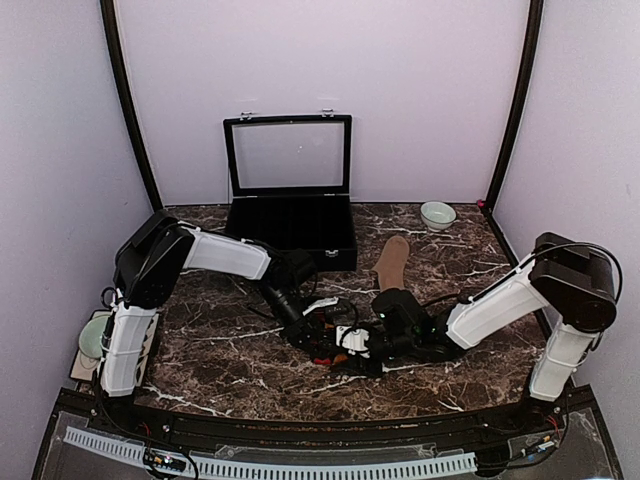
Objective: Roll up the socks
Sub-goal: Roll the sock at the center of the board.
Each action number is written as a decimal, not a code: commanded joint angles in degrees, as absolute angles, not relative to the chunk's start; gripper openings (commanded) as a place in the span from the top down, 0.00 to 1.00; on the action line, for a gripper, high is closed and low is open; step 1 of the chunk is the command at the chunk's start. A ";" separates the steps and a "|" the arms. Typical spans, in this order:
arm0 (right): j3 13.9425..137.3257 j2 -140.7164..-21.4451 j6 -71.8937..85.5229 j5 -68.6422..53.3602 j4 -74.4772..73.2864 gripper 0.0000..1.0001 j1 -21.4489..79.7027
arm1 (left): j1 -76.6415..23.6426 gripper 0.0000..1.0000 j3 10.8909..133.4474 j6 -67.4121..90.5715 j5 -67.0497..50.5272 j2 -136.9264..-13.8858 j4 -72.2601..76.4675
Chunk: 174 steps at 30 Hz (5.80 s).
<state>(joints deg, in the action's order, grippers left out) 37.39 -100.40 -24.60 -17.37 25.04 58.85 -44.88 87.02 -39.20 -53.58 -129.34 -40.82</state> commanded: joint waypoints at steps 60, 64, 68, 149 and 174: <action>54.65 -123.80 13.96 -37.87 -9.86 1.00 48.62 | -49.18 0.68 52.42 -44.04 -29.63 -97.34 -3.41; 53.76 -123.71 14.71 -37.82 -8.83 1.00 48.40 | -49.75 0.69 53.30 -46.77 -28.51 -99.68 -3.89; 53.59 -123.49 15.18 -37.87 -8.41 1.00 48.23 | -49.75 0.71 54.18 -49.44 -26.41 -102.58 -5.38; 19.57 -75.62 -10.03 -8.24 34.63 0.26 56.55 | -42.72 0.86 88.05 -40.67 -42.89 -135.51 -47.89; 39.56 -102.85 -28.13 -14.62 26.19 0.63 58.20 | -42.54 0.82 92.05 -38.29 -39.05 -140.08 -49.33</action>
<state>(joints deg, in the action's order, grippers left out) 38.26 -100.66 -26.39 -13.89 26.41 58.83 -42.09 95.24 -38.11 -53.65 -133.38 -46.83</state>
